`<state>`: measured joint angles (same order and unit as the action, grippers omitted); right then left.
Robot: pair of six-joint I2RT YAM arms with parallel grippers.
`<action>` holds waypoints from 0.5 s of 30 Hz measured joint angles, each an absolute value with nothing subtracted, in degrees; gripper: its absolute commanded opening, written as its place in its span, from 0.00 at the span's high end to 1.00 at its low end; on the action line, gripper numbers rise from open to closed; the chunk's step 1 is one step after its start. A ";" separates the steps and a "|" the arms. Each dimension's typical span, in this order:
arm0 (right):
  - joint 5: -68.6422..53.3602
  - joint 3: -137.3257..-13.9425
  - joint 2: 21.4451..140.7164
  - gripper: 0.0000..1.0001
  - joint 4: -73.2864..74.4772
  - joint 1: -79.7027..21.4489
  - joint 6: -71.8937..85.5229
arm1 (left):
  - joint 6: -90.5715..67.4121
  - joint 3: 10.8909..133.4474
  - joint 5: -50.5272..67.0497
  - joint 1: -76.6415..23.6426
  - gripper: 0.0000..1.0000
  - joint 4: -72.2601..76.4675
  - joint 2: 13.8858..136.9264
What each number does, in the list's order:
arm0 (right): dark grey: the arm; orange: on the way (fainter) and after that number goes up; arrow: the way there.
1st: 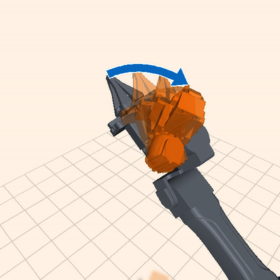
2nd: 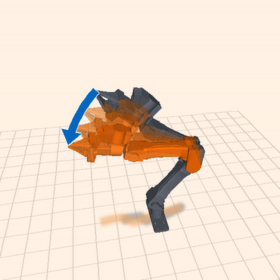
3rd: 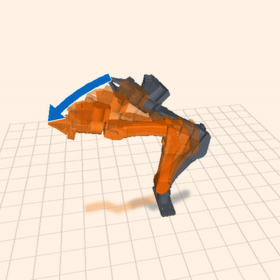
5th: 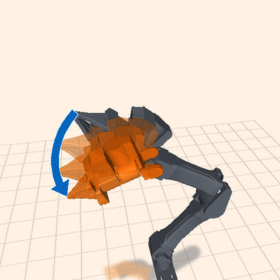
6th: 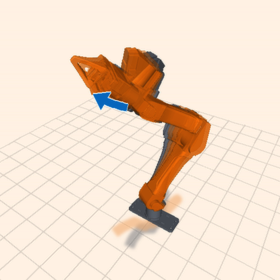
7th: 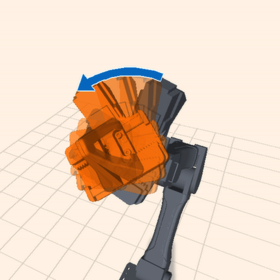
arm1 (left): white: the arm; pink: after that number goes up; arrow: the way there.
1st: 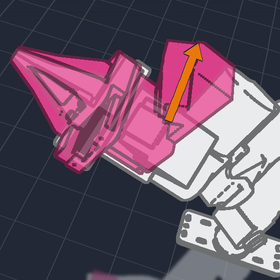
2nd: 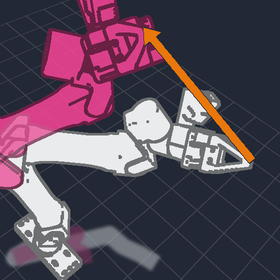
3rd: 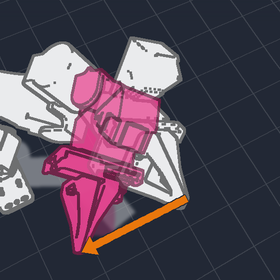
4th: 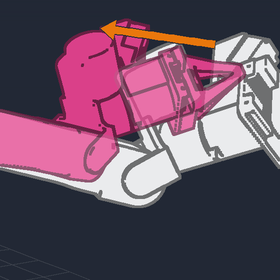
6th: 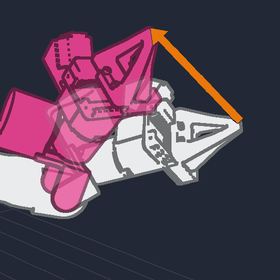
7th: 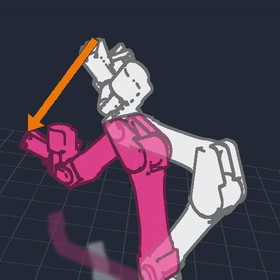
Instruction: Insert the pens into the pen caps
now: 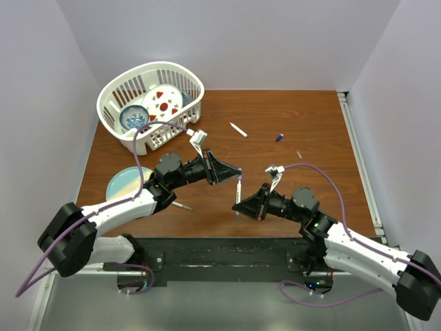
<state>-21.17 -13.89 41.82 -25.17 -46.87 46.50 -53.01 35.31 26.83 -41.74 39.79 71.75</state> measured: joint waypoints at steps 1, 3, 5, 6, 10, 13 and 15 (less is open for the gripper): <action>-21.17 -13.91 41.82 1.00 -25.08 -46.87 46.50 | -53.01 35.31 26.83 -41.76 1.00 39.77 71.75; -21.12 -13.89 41.82 1.00 -24.95 -46.87 46.50 | -52.99 35.31 26.83 -41.76 1.00 39.79 71.81; -21.08 -13.89 41.85 1.00 -24.77 -46.87 46.48 | -53.04 35.31 26.89 -41.76 1.00 39.86 71.99; -20.97 -13.89 41.85 1.00 -24.69 -46.87 46.48 | -53.10 35.31 27.00 -41.74 1.00 39.99 72.12; -20.43 -13.91 41.76 1.00 -24.40 -46.87 46.50 | -53.87 35.00 28.53 -41.74 1.00 41.80 72.40; -20.10 -13.91 40.80 1.00 -23.75 -46.98 46.70 | -54.61 33.30 29.76 -41.67 1.00 44.82 72.40; -20.18 -13.89 40.42 1.00 -22.98 -47.42 46.89 | -55.40 31.38 30.50 -41.58 1.00 48.05 72.38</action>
<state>-20.18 -13.89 40.42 -22.98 -47.42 46.89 -55.40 31.38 30.50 -41.58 48.05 72.38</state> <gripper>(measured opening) 0.157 0.059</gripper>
